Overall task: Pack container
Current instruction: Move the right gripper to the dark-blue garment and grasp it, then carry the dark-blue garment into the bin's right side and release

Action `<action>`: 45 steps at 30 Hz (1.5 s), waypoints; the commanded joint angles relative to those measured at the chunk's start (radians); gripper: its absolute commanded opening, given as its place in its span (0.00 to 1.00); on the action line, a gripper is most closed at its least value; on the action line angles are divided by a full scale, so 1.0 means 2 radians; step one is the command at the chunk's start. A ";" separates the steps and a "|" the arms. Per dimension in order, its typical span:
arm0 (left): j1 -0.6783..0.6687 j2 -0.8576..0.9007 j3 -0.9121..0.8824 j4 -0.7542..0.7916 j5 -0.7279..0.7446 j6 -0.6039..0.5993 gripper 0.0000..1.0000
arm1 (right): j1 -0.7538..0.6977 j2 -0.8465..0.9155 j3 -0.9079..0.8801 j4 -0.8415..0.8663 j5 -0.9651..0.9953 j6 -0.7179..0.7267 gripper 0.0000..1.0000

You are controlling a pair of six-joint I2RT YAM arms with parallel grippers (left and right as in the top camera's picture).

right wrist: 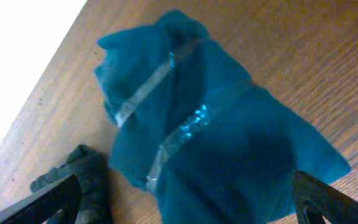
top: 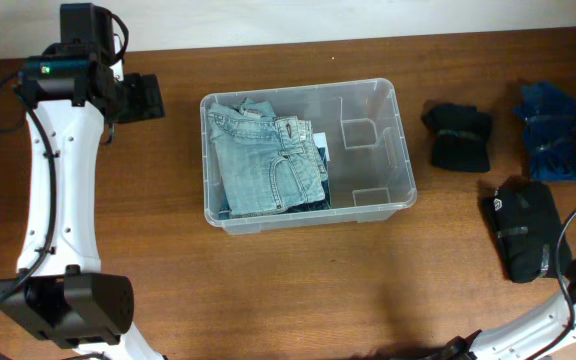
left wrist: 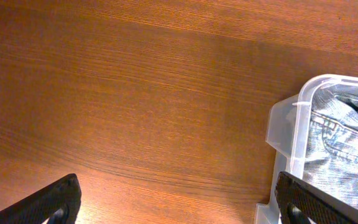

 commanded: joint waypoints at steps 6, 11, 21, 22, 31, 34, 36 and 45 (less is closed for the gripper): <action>0.001 -0.008 0.006 -0.004 -0.007 -0.004 0.99 | -0.004 0.050 0.009 -0.001 0.002 0.041 0.94; 0.001 -0.008 0.006 -0.004 -0.002 -0.004 0.99 | -0.003 0.058 0.009 -0.009 0.003 0.050 0.77; 0.001 -0.008 0.006 -0.004 -0.001 -0.004 0.99 | -0.003 0.055 0.009 -0.059 0.020 0.031 0.04; 0.001 -0.008 0.006 -0.004 0.001 -0.004 0.99 | -0.003 0.054 0.009 -0.059 0.020 0.031 0.04; 0.001 -0.008 0.006 -0.004 0.010 -0.004 0.99 | -0.001 -0.047 0.099 -0.173 -0.042 0.031 0.04; 0.001 -0.008 0.006 -0.003 0.010 -0.004 0.99 | 0.010 -0.084 0.134 -0.237 -0.043 0.028 0.04; 0.001 -0.008 0.006 -0.002 0.008 -0.004 1.00 | 0.025 -0.114 0.149 -0.264 -0.050 0.019 0.04; 0.001 -0.008 0.006 0.007 -0.052 -0.004 0.99 | 0.130 -0.212 0.154 -0.314 -0.069 0.039 0.04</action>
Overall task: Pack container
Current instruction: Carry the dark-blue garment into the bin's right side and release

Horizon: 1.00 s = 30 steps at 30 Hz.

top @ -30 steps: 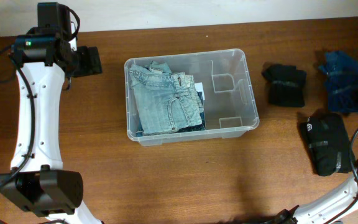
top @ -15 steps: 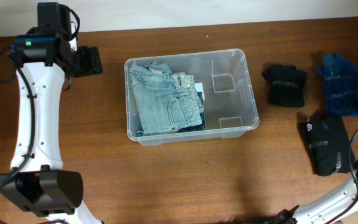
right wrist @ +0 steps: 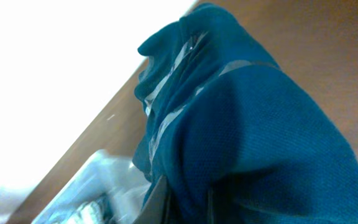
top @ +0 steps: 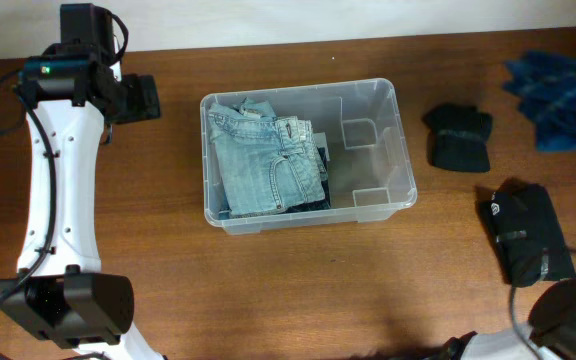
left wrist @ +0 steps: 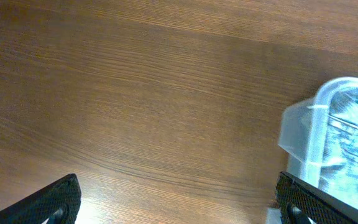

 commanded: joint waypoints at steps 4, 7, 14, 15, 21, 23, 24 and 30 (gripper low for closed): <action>0.003 -0.008 0.006 0.019 -0.024 -0.004 0.99 | 0.111 -0.049 0.013 -0.011 -0.035 0.040 0.04; 0.003 -0.008 0.006 0.025 -0.024 -0.004 0.99 | 0.167 -0.049 0.013 -0.011 -0.027 0.058 0.04; 0.005 -0.008 0.006 0.027 -0.024 -0.004 0.99 | 0.330 -0.049 0.012 -0.014 0.134 0.151 0.04; 0.005 -0.008 0.006 0.027 -0.024 -0.004 0.99 | 0.352 -0.049 0.012 -0.016 0.164 0.163 0.04; 0.005 -0.008 0.006 0.029 -0.010 -0.004 0.99 | 0.484 -0.045 0.008 -0.024 0.358 0.243 0.04; 0.005 -0.008 0.006 0.029 -0.009 -0.004 0.99 | 0.515 -0.040 0.008 -0.024 0.405 0.268 0.04; 0.005 -0.008 0.006 0.029 -0.009 -0.004 1.00 | 0.523 -0.039 0.008 -0.024 0.418 0.275 0.04; 0.005 -0.008 0.006 0.029 -0.009 -0.004 0.99 | 0.557 -0.013 0.006 -0.034 0.471 0.309 0.04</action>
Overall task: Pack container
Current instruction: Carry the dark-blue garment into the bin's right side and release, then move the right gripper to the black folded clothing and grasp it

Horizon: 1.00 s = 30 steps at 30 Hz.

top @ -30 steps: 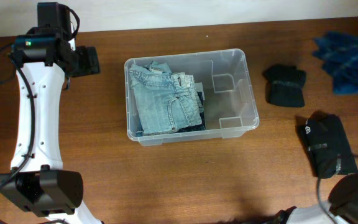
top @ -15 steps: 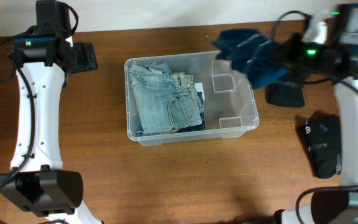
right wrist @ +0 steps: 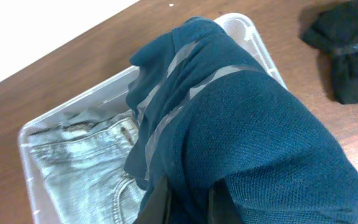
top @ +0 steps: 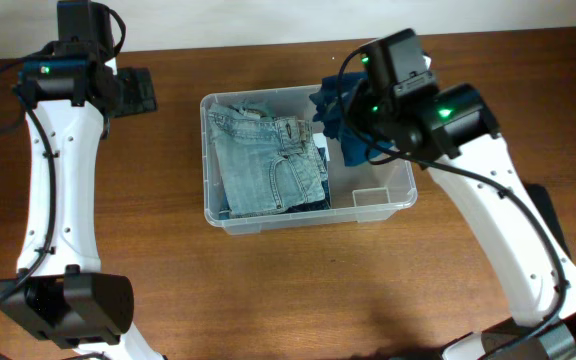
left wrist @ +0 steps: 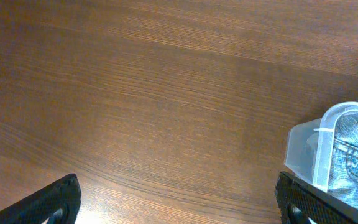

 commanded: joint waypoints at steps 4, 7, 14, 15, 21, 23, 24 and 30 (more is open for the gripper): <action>0.004 -0.008 0.006 0.002 0.017 -0.004 0.99 | 0.004 0.023 0.002 -0.003 0.050 0.027 0.04; 0.004 -0.008 0.006 0.001 0.017 -0.004 0.99 | 0.004 0.026 -0.001 -0.003 0.038 0.027 0.04; 0.004 -0.008 0.006 0.002 0.017 -0.004 0.99 | 0.004 0.026 -0.001 -0.024 -0.017 0.021 0.51; 0.004 -0.008 0.006 0.001 0.017 -0.004 0.99 | 0.004 0.026 -0.001 -0.031 -0.026 0.010 0.52; 0.004 -0.008 0.006 0.002 0.017 -0.004 0.99 | 0.004 0.026 -0.001 -0.044 -0.031 -0.076 0.52; 0.004 -0.008 0.006 0.002 0.017 -0.004 0.99 | 0.004 0.026 -0.001 -0.066 -0.032 -0.109 0.45; 0.004 -0.008 0.006 0.002 0.017 -0.004 0.99 | 0.003 0.026 -0.001 -0.070 -0.032 -0.119 0.45; 0.004 -0.008 0.006 0.003 0.016 -0.004 0.99 | -0.091 0.024 0.026 -0.079 -0.048 -0.162 0.46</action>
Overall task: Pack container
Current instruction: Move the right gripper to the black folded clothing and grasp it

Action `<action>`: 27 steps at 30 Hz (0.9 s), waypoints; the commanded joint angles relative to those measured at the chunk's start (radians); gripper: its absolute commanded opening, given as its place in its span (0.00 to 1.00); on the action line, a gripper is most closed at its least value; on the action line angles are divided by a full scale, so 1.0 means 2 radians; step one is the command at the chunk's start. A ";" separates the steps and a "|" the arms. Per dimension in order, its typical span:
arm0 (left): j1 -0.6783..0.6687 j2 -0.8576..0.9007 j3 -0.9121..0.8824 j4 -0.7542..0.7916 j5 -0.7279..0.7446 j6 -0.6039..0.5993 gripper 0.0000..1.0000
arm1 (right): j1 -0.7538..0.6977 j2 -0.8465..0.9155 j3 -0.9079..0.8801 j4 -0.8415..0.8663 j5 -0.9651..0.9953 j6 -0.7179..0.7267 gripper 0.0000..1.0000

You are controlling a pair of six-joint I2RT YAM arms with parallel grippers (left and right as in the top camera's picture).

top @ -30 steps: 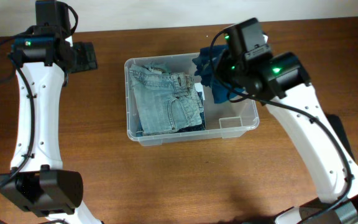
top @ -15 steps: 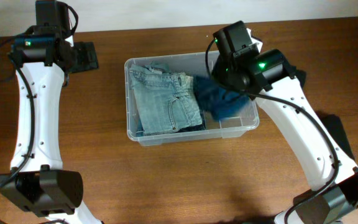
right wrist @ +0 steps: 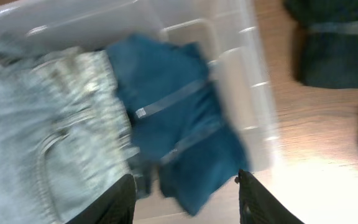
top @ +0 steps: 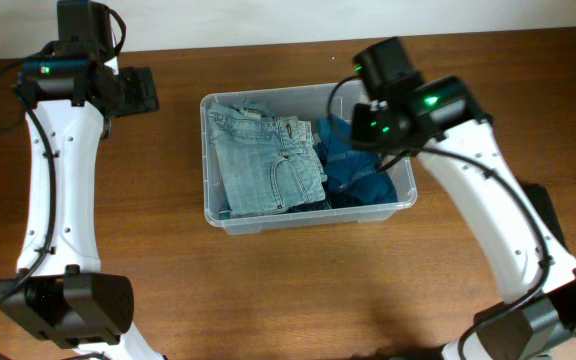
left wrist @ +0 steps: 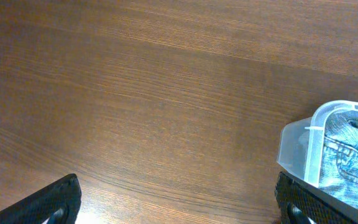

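Observation:
The clear plastic container [top: 404, 160] stands mid-table. Folded light-blue jeans [top: 268, 160] fill its left side. A dark teal garment [top: 353, 165] with tape bands lies crumpled in its right side, and the right wrist view shows this teal garment [right wrist: 173, 124] beside the jeans [right wrist: 55, 130]. My right gripper [right wrist: 188, 199] hangs open just above the garment with nothing between its fingers; overhead the right gripper [top: 373, 130] is over the container's right half. My left gripper [left wrist: 179, 202] is open over bare table left of the container; overhead the left gripper [top: 138, 92] is at the upper left.
A black taped bundle [right wrist: 334, 50] lies on the table right of the container. Another black garment [top: 543, 212] peeks out beside my right arm at the far right. The container's corner [left wrist: 303, 140] shows at the right edge of the left wrist view.
My right gripper was shut on the teal garment, holding it over the container's right side. Now it is open and the garment lies inside the container. The left arm has barely shifted.
The teal garment lay on the table at the far right, with my right gripper open around it. Then the gripper was shut on it. Then it hung over the container. Now it rests inside, beside the jeans, released.

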 commanded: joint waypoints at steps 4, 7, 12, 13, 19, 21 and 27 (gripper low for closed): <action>0.004 -0.008 0.006 0.002 0.004 -0.004 0.99 | -0.180 -0.006 0.029 -0.020 -0.073 -0.078 0.50; 0.004 -0.008 0.006 0.002 0.004 -0.004 0.99 | -0.259 -0.006 0.029 -0.055 -0.085 -0.105 0.51; 0.004 -0.008 0.006 0.003 0.004 -0.004 0.99 | -0.394 -0.006 0.027 -0.131 -0.085 -0.186 0.57; 0.004 -0.008 0.006 0.004 0.004 -0.004 0.99 | -0.418 -0.006 0.024 -0.143 -0.083 -0.198 0.58; 0.004 -0.008 0.006 0.013 0.004 -0.004 1.00 | -0.502 -0.006 -0.067 -0.118 -0.061 -0.213 0.59; 0.004 -0.008 0.006 0.014 0.004 -0.004 0.99 | -0.509 -0.006 -0.112 -0.080 -0.061 -0.213 0.58; 0.004 -0.008 0.006 0.015 0.004 -0.004 0.99 | -0.508 -0.006 -0.215 0.047 -0.065 -0.207 0.59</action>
